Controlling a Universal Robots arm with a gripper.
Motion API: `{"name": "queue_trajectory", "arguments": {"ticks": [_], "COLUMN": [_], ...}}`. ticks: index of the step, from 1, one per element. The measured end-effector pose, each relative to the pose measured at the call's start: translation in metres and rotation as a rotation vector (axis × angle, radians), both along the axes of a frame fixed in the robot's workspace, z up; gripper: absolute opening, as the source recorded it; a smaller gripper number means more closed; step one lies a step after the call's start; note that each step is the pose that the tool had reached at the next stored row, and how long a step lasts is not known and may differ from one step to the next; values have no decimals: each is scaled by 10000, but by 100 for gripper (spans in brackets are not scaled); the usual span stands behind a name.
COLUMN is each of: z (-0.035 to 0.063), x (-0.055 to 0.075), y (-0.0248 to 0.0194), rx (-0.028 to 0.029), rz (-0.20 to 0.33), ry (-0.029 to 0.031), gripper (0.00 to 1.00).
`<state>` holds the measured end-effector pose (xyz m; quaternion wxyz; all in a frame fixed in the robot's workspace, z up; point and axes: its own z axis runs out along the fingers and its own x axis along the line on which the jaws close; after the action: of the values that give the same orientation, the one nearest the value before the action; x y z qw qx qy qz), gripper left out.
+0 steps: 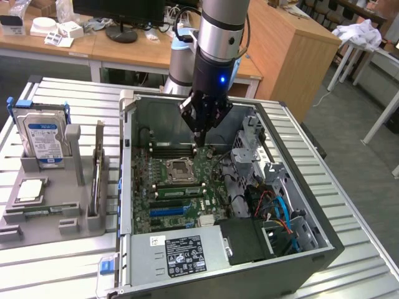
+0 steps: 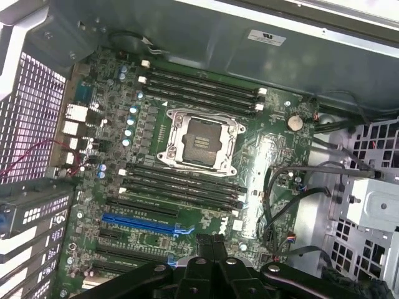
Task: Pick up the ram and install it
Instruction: 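Press down the ram until it locks into place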
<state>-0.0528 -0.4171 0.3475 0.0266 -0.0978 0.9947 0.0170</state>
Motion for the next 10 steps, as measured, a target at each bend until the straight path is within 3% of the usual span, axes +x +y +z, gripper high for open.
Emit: {"name": "queue_trajectory", "arguments": {"ticks": [7,9,10], "z": [0,-1,-2], "x": [0,0,0], "y": [0,0,1], "rx": [0,2,2], "rz": [-7,-43,-65], "ry": [9,55,114], "gripper": [11,11,11]}}
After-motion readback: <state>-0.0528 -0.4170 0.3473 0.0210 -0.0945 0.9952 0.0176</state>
